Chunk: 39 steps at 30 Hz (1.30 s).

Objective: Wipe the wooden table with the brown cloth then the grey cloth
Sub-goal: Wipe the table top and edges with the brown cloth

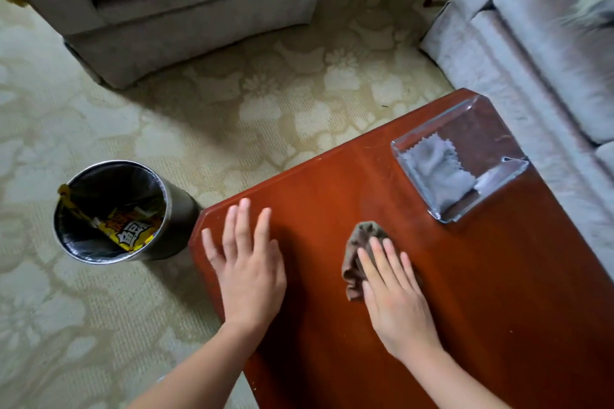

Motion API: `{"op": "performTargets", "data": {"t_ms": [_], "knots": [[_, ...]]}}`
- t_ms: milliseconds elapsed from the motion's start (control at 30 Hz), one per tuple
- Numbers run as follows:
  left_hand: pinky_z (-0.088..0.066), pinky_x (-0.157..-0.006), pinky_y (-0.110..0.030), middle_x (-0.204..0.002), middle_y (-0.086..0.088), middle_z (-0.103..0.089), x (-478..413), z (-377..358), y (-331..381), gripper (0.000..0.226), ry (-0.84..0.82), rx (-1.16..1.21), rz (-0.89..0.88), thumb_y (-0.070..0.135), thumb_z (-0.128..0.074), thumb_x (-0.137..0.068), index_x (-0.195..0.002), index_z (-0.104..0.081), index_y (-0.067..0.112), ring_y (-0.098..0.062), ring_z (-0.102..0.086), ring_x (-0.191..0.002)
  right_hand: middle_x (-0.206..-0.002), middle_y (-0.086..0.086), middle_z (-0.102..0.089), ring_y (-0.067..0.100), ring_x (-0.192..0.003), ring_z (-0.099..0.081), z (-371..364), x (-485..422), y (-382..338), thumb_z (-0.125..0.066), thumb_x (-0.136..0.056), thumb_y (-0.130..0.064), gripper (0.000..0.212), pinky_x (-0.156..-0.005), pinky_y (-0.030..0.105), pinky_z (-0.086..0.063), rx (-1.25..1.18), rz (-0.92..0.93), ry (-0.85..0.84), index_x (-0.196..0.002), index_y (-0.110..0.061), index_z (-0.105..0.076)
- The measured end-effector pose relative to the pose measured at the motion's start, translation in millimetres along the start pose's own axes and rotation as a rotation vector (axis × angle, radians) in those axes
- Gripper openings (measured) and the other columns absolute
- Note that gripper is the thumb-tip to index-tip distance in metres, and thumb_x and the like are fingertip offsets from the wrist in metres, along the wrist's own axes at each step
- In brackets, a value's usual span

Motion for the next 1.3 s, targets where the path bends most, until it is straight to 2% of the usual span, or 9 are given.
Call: {"op": "performTargets", "data": {"t_ms": [133,267,433,533,667,767,1033,1133,1300], "knots": [[-0.021,-0.124,-0.06,-0.162,-0.011,-0.04,-27,-20,57,0.053,-0.144,-0.017,-0.193,0.028,-0.045,-0.098,-0.149,-0.052,0.015,-0.032,-0.035,-0.152,-0.174,0.011,-0.014,0.029,-0.162,-0.01,-9,32,33,-0.018,-0.112,-0.043,0.062,-0.128,0.05,-0.012,0.048,-0.098,-0.067,-0.164,-0.011,-0.027],[-0.013,-0.127,-0.059,-0.166,-0.01,-0.037,-43,-39,74,0.053,-0.194,-0.09,-0.171,0.036,-0.035,-0.105,-0.153,-0.047,0.019,-0.03,-0.029,-0.155,-0.175,0.011,-0.008,0.026,-0.162,-0.005,-8,-2,41,-0.021,-0.11,-0.045,0.066,-0.129,0.05,-0.01,0.027,-0.128,-0.057,-0.165,-0.008,-0.021],[-0.012,-0.127,-0.059,-0.167,-0.011,-0.035,-40,-41,77,0.054,-0.15,-0.115,-0.172,0.037,-0.032,-0.105,-0.154,-0.047,0.019,-0.03,-0.027,-0.156,-0.175,0.013,-0.009,0.026,-0.162,-0.004,6,-96,32,-0.024,-0.108,-0.046,0.071,-0.131,0.049,-0.009,-0.019,-0.143,-0.006,-0.166,-0.007,-0.017],[-0.012,-0.127,-0.059,-0.166,-0.011,-0.036,-41,-40,77,0.054,-0.131,-0.12,-0.167,0.036,-0.034,-0.104,-0.153,-0.048,0.019,-0.03,-0.028,-0.156,-0.174,0.013,-0.014,0.027,-0.162,-0.009,14,-152,21,-0.024,-0.105,-0.048,0.072,-0.131,0.049,-0.009,-0.045,-0.119,0.022,-0.165,-0.009,-0.022],[-0.011,-0.128,-0.059,-0.166,-0.011,-0.036,-41,-39,77,0.054,-0.137,-0.136,-0.161,0.037,-0.034,-0.104,-0.153,-0.048,0.019,-0.03,-0.026,-0.156,-0.175,0.01,-0.007,0.025,-0.162,-0.003,21,-190,20,-0.018,-0.105,-0.053,0.072,-0.131,0.049,-0.006,-0.046,-0.061,-0.012,-0.167,-0.016,-0.015],[-0.012,-0.127,-0.059,-0.166,-0.01,-0.035,-42,-38,77,0.054,-0.146,-0.141,-0.157,0.037,-0.033,-0.104,-0.153,-0.047,0.02,-0.03,-0.026,-0.156,-0.175,0.012,-0.008,0.025,-0.162,-0.004,21,-166,28,-0.024,-0.107,-0.05,0.071,-0.131,0.049,-0.009,-0.054,-0.058,0.017,-0.167,-0.012,-0.016],[-0.012,-0.127,-0.06,-0.166,-0.011,-0.035,-42,-41,76,0.054,-0.159,-0.139,-0.157,0.037,-0.032,-0.105,-0.153,-0.047,0.019,-0.031,-0.026,-0.156,-0.176,0.01,-0.006,0.029,-0.161,-0.013,-4,31,88,-0.023,-0.11,-0.048,0.068,-0.128,0.051,-0.016,0.038,-0.124,-0.079,-0.166,-0.009,-0.02],[-0.011,-0.127,-0.06,-0.166,-0.011,-0.035,-42,-43,76,0.053,-0.147,-0.135,-0.156,0.036,-0.033,-0.105,-0.153,-0.047,0.019,-0.031,-0.026,-0.156,-0.175,0.012,-0.005,0.03,-0.162,-0.01,-7,31,91,-0.022,-0.11,-0.047,0.068,-0.129,0.05,-0.012,0.049,-0.126,-0.111,-0.165,-0.007,-0.021],[-0.011,-0.127,-0.058,-0.165,-0.01,-0.037,-42,-42,76,0.052,-0.137,-0.123,-0.155,0.036,-0.036,-0.104,-0.152,-0.048,0.019,-0.031,-0.028,-0.155,-0.174,0.017,-0.012,0.03,-0.162,-0.008,5,-58,43,-0.031,-0.108,-0.044,0.069,-0.13,0.05,-0.014,0.03,-0.043,-0.026,-0.164,-0.004,-0.023]]}}
Point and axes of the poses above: each hand's wrist, its own x-axis away from the middle knuckle, its own z-axis out of the back of the hand, y = z × x, the point moved 8 cm from there along -x, towards the middle knuckle
